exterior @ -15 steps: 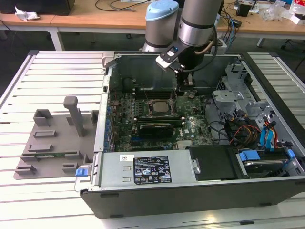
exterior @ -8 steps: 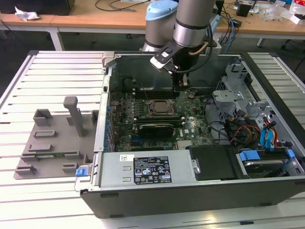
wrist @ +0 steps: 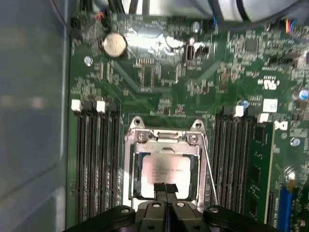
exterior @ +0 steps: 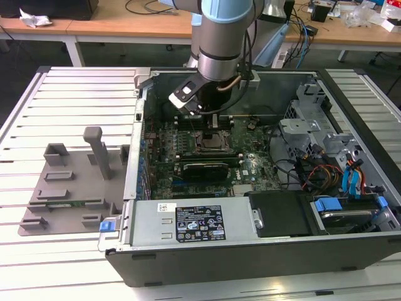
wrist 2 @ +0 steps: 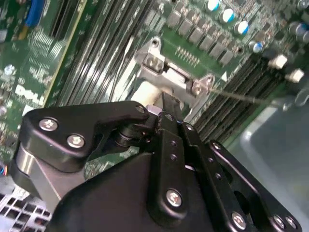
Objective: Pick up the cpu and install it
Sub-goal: 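Close the cpu cover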
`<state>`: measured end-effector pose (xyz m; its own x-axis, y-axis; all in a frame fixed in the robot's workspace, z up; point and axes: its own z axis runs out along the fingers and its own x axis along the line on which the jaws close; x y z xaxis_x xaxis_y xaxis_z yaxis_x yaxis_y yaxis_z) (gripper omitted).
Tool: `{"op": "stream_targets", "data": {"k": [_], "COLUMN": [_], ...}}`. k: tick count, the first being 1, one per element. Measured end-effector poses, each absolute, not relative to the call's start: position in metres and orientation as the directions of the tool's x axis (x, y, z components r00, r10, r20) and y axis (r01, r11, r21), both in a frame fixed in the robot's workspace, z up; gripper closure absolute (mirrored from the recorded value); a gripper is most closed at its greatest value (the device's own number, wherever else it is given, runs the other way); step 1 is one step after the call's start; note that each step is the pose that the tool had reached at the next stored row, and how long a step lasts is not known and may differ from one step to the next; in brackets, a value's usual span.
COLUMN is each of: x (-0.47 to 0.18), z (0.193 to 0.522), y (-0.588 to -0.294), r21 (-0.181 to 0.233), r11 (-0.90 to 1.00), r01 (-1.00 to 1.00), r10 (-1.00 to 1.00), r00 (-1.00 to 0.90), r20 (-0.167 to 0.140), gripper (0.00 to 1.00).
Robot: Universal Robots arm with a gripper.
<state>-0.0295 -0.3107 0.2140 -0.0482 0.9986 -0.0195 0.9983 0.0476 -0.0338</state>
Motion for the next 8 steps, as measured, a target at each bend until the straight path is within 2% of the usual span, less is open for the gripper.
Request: {"op": "stream_targets", "data": {"k": [8], "x": [-0.0278], "z": [0.2049], "y": [-0.3108], "r21": [-0.034], "r11": [0.048], "r01": [0.998], "r10": [0.999], "r00": [-0.048], "r20": [-0.02], "gripper": [0.89]}}
